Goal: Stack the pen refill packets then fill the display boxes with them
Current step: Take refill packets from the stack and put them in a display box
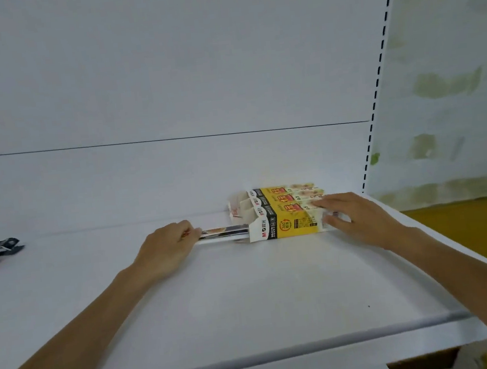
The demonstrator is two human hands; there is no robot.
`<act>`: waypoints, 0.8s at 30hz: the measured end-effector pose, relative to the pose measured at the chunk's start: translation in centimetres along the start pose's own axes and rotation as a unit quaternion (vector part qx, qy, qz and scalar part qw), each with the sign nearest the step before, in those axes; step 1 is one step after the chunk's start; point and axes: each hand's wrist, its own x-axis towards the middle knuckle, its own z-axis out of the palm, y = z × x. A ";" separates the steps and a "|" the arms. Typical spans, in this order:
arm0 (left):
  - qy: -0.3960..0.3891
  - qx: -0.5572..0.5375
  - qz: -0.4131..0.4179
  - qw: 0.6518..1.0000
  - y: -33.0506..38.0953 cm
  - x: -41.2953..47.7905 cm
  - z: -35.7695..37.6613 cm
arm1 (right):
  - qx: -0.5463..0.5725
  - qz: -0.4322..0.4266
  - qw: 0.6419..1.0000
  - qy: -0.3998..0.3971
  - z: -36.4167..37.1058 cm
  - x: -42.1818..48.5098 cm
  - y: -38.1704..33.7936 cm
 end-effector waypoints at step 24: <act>0.032 -0.093 -0.059 0.993 6.1 0.7 3.9 | 0.045 -0.031 0.995 0.083 1.1 -0.7 1.6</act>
